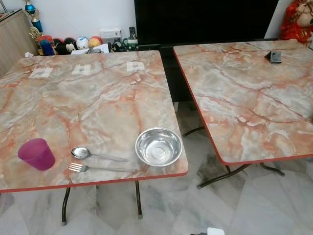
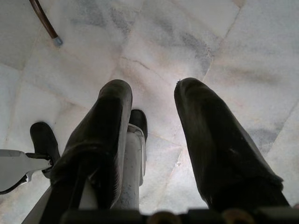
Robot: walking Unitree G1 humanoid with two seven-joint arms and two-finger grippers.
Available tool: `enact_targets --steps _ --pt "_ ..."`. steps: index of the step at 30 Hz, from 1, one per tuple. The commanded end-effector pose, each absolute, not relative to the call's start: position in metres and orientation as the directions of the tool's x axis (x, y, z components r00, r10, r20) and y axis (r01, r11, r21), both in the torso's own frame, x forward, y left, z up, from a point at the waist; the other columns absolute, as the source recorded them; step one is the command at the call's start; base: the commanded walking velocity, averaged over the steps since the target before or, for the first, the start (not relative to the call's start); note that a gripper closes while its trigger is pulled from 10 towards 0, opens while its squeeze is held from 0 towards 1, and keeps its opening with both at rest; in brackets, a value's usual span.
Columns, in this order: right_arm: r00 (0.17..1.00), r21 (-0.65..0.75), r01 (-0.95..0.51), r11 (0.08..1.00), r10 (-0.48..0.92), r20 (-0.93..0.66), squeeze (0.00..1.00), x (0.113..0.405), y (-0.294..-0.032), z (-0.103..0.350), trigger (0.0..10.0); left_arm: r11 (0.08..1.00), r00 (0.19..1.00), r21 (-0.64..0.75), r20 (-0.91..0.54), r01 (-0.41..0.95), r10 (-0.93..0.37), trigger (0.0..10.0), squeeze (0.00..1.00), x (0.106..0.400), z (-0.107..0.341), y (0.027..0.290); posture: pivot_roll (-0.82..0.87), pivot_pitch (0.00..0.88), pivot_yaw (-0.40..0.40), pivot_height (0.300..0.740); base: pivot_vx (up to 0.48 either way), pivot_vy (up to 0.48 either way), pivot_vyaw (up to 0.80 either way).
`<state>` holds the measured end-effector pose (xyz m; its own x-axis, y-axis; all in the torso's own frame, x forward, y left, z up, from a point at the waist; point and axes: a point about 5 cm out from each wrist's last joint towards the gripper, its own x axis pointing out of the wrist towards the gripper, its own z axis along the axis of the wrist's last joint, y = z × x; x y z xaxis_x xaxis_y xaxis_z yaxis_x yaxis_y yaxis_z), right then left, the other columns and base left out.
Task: Setting the table
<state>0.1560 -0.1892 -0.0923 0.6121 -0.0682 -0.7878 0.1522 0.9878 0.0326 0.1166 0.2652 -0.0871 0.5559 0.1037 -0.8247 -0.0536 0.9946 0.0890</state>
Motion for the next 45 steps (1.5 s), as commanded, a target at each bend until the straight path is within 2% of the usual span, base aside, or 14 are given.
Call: enact_targets --steps 1,7,17,24,30,33,41,45 --pt "0.600 0.034 0.152 0.988 -0.065 -0.798 0.00 0.152 -0.187 -0.094 10.0 0.993 0.541 0.099 -0.833 -0.062 0.116 10.0 0.00 0.111 -0.088 0.269 0.00 0.073 0.014 0.740 0.000 0.000 0.00" --pt "0.602 0.032 0.133 0.991 -0.055 -0.797 0.00 0.152 -0.186 -0.094 10.0 0.993 0.541 0.099 -0.833 -0.064 0.118 10.0 0.00 0.111 -0.088 0.269 0.00 0.078 0.012 0.740 0.000 0.000 0.07" --pt "0.603 0.040 0.142 0.989 -0.054 -0.796 0.00 0.151 -0.186 -0.095 10.0 0.993 0.541 0.098 -0.833 -0.065 0.118 10.0 0.00 0.111 -0.088 0.269 0.00 0.081 0.014 0.740 0.000 0.000 0.80" --pt "0.604 0.049 0.206 0.977 -0.088 -0.792 0.00 0.150 -0.187 -0.095 10.0 0.993 0.541 0.098 -0.833 -0.063 0.117 10.0 0.00 0.111 -0.088 0.269 0.00 0.087 0.016 0.740 0.000 0.000 0.00" --pt "0.614 0.011 0.351 0.936 -0.221 -0.758 0.00 0.153 -0.203 -0.090 10.0 0.993 0.542 0.098 -0.832 -0.062 0.116 10.0 0.00 0.111 -0.088 0.269 0.00 0.090 0.014 0.740 0.000 0.000 0.00" --pt "0.648 0.008 0.461 0.887 -0.331 -0.686 0.00 0.164 -0.220 -0.080 10.0 0.993 0.541 0.098 -0.833 -0.060 0.115 10.0 0.00 0.111 -0.088 0.269 -0.01 0.093 0.014 0.740 0.000 0.000 0.00" --pt "0.777 0.067 0.488 0.870 -0.398 -0.488 0.00 0.196 -0.227 -0.051 10.0 0.994 0.540 0.093 -0.835 -0.058 0.109 10.0 0.00 0.110 -0.088 0.268 -0.02 0.091 -0.001 0.740 0.000 0.000 0.00" --pt "0.765 0.069 0.585 0.808 -0.521 -0.378 0.00 0.196 -0.236 -0.036 10.0 0.994 0.539 0.091 -0.835 -0.063 0.111 10.0 0.00 0.109 -0.088 0.268 -0.02 0.086 -0.006 0.740 0.000 0.000 0.00"
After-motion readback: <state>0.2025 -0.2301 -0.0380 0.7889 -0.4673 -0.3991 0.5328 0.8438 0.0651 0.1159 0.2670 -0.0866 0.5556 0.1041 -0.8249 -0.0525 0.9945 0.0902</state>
